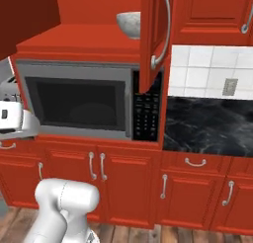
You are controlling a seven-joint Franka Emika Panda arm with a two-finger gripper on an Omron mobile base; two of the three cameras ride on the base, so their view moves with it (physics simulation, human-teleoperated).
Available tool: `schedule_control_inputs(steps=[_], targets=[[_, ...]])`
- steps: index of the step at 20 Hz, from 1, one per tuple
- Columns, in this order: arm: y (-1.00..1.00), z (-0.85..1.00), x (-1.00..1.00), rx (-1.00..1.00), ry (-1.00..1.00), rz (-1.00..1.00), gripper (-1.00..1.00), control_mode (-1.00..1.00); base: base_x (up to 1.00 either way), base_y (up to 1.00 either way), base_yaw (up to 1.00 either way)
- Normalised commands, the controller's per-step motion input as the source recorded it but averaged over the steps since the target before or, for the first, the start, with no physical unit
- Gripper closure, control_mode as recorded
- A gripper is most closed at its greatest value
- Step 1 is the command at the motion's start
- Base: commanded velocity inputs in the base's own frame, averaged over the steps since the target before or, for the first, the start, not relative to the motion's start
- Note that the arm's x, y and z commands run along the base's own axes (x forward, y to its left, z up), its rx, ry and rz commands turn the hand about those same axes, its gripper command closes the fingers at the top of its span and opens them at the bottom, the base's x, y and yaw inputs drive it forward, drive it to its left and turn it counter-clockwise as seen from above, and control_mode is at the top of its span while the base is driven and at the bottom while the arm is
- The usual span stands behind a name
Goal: Move the bowls from the cabinet to the plates on the dining table.
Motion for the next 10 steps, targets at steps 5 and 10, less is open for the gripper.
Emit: schedule_control_inputs(steps=[5,10], targets=[[0.0,0.0,0.0,0.0,0.0,0.0,-1.0,1.0,0.65,0.04,-0.22],[0.0,0.0,0.0,0.0,0.0,0.0,-1.0,1.0,0.79,0.06,-0.14]])
